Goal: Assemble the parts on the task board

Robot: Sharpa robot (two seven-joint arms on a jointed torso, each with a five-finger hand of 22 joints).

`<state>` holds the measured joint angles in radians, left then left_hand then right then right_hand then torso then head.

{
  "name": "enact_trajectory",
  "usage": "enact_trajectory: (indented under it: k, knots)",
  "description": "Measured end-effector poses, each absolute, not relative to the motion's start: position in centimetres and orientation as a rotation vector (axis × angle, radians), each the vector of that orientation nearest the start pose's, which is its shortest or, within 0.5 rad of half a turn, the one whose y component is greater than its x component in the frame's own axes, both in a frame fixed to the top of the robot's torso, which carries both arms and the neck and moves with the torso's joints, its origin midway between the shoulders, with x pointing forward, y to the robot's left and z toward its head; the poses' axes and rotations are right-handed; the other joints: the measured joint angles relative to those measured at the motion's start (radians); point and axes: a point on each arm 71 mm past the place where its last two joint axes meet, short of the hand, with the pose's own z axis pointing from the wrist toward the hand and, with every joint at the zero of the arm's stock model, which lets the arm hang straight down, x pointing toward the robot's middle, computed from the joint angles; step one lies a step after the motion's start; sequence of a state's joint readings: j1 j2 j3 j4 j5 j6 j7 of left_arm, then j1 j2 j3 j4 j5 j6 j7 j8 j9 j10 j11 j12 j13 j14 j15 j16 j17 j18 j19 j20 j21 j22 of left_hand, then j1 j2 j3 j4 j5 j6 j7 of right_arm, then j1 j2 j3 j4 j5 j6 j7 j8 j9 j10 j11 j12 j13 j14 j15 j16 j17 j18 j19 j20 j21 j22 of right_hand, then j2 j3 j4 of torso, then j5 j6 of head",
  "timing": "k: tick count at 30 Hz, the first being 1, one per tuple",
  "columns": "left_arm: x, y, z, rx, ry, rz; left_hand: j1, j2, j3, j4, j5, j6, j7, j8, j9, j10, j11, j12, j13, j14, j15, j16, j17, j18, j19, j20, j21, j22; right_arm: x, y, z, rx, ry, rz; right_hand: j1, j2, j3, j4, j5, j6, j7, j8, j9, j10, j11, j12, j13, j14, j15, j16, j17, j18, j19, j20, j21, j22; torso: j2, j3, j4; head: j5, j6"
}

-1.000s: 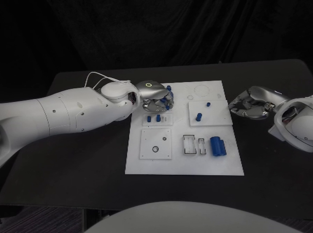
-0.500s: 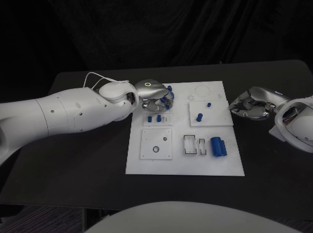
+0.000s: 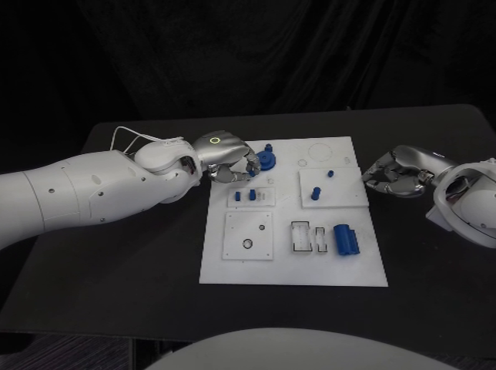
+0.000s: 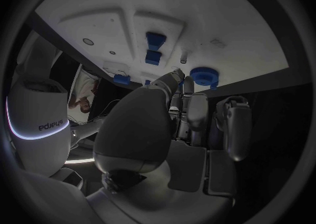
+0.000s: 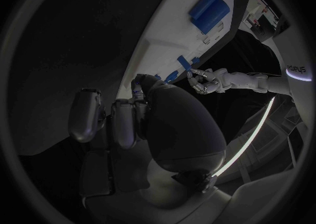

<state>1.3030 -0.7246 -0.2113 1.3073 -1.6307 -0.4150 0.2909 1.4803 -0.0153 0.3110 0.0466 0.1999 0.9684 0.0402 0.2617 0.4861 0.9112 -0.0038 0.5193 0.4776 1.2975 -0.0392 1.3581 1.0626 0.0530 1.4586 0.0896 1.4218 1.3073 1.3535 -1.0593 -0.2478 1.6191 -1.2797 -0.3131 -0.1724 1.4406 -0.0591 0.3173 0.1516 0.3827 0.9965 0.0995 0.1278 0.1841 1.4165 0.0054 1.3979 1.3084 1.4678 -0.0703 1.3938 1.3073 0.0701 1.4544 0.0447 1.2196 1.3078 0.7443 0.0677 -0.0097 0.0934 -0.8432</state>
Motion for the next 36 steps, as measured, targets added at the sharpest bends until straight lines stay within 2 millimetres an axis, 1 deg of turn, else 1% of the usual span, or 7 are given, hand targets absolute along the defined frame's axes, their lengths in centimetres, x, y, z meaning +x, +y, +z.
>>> enact_trajectory:
  k: [2, 6, 10, 15, 20, 28, 36]
  knots:
    - [50.1, 18.69, -19.38, 0.668, 1.472, -0.733, 0.0, 0.0, 0.002, 0.002, 0.0, 0.0, 0.0, -0.011, 0.0, 0.006, 0.003, -0.017, -0.012, 0.0, 0.0, -0.011, -0.012, 0.0, 0.0, 0.0, -0.002, 0.0, 46.19, -28.9, -18.55, 0.049, 1.803, 0.484, 0.0, 0.0, 0.0, 0.0, 0.0, 0.0, 0.0, 0.0, 0.0, 0.0, 0.0, 0.0, 0.0, 0.0, 0.0, 0.0, 0.0, 0.0, 0.0, 0.0, 0.0, 0.0, 0.0, 0.0008, 0.0005, 0.0, 0.006]
    - [49.96, 19.14, -19.32, 0.659, 1.478, -0.724, -0.001, -0.001, 0.006, 0.003, -0.006, 0.001, -0.001, -0.02, 0.0, 0.014, 0.007, -0.037, -0.028, -0.004, 0.004, -0.015, -0.023, 0.0, 0.0, 0.0, -0.006, 0.0, 46.17, -28.94, -18.65, 0.049, 1.807, 0.482, 0.0, 0.0, 0.0, 0.0, 0.0, 0.0, 0.0, 0.0, 0.0, 0.0, 0.0, 0.0, 0.0, 0.0, 0.0, 0.0, 0.0, 0.0, 0.0, 0.0, 0.0, 0.0, 0.002, 0.0007, 0.0021, -0.001, 0.013]
    - [50.03, 19.36, -19.43, 0.653, 1.497, -0.712, -0.005, -0.005, 0.004, 0.008, -0.008, 0.001, 0.0, -0.022, 0.0, 0.02, 0.009, -0.043, -0.037, -0.004, 0.004, -0.015, -0.022, 0.0, 0.0, 0.0, -0.006, 0.0, 46.17, -28.96, -18.73, 0.05, 1.81, 0.481, 0.0, 0.0, 0.0, 0.0, 0.0, 0.0, 0.0, 0.0, 0.0, 0.0, 0.0, 0.0, 0.0, 0.0, 0.0, 0.0, 0.0, 0.0, 0.0, 0.0, 0.0, 0.0, 0.004, -0.0012, 0.0031, -0.002, 0.018]
    - [50.36, 19.51, -19.71, 0.648, 1.528, -0.693, -0.005, -0.005, 0.003, 0.011, -0.012, 0.001, 0.0, -0.026, 0.0, 0.025, 0.011, -0.056, -0.044, -0.007, 0.007, -0.019, -0.032, 0.0, 0.0, 0.0, -0.006, 0.0, 46.17, -28.87, -18.77, 0.049, 1.81, 0.483, 0.0, 0.0, 0.0, 0.0, 0.0, 0.0, 0.0, 0.0, 0.0, 0.0, 0.0, 0.0, 0.0, 0.0, 0.0, 0.0, 0.0, 0.0, 0.0, 0.0, 0.0, 0.0, 0.006, -0.0038, 0.0013, 0.005, 0.018]
    - [50.5, 19.33, -20.03, 0.647, 1.55, -0.686, -0.009, -0.009, 0.003, 0.011, -0.012, 0.002, 0.001, -0.032, 0.0, 0.025, 0.011, -0.056, -0.046, -0.007, 0.007, -0.019, -0.03, 0.0, 0.0, 0.0, -0.006, 0.0, 46.15, -28.86, -18.81, 0.049, 1.811, 0.485, 0.0, 0.0, 0.0, 0.0, 0.0, 0.0, 0.0, 0.0, 0.0, 0.0, 0.0, 0.0, 0.0, 0.0, 0.0, 0.0, 0.0, 0.0, 0.0, 0.0, 0.0, 0.0, 0.005, -0.0041, -0.0024, 0.009, 0.014]
    - [50.58, 19.28, -20.21, 0.642, 1.56, -0.679, -0.009, -0.009, 0.003, 0.011, -0.012, 0.002, 0.001, -0.034, 0.0, 0.028, 0.014, -0.06, -0.048, -0.007, 0.007, -0.019, -0.027, 0.0, 0.0, 0.0, -0.006, 0.0, 46.11, -28.89, -18.88, 0.049, 1.812, 0.485, 0.0, 0.0, 0.0, 0.0, 0.0, 0.0, 0.0, 0.0, 0.0, 0.0, 0.0, 0.0, 0.0, 0.0, 0.0, 0.0, 0.0, 0.0, 0.0, 0.0, 0.0, 0.0, 0.004, -0.005, -0.0031, 0.01, 0.006]
    - [50.59, 19.11, -20.25, 0.638, 1.554, -0.679, -0.009, -0.009, 0.003, 0.011, -0.012, 0.002, 0.001, -0.037, 0.0, 0.029, 0.015, -0.06, -0.048, -0.007, 0.007, -0.019, -0.031, 0.0, 0.0, 0.0, -0.006, 0.0, 46.1, -28.9, -18.93, 0.05, 1.813, 0.484, 0.0, 0.0, 0.0, 0.0, 0.0, 0.0, 0.0, 0.0, 0.001, 0.0, 0.0, 0.0, 0.0, 0.0, 0.0, 0.0, 0.0, 0.0, 0.0, 0.0, 0.0, 0.0, 0.003, -0.0034, -0.0039, 0.01, -0.002]
